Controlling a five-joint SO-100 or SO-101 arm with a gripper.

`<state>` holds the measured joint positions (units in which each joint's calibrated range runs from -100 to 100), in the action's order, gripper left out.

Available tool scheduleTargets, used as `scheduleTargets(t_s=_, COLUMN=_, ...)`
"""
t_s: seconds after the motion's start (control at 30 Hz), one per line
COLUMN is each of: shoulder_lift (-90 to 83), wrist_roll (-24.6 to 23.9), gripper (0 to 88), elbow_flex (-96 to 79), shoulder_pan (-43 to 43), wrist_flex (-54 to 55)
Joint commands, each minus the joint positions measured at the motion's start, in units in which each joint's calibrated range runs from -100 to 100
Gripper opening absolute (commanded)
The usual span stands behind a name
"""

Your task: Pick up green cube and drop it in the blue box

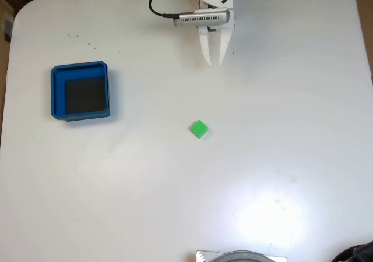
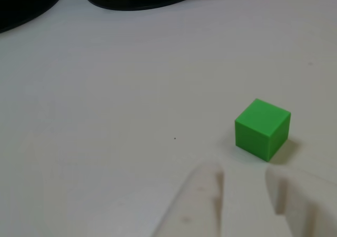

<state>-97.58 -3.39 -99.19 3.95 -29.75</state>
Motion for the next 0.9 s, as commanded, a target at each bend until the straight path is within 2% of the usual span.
scheduleTargets(t_s=0.0, shoulder_lift=-0.8, wrist_roll=-0.1, gripper=1.5, elbow_flex=-0.4, shoulder_pan=0.6, wrist_flex=-0.2)
scheduleTargets(t_s=0.87, shoulder_lift=-0.8, wrist_roll=0.1, gripper=1.5, elbow_flex=-0.4, shoulder_pan=0.3, wrist_flex=-0.2)
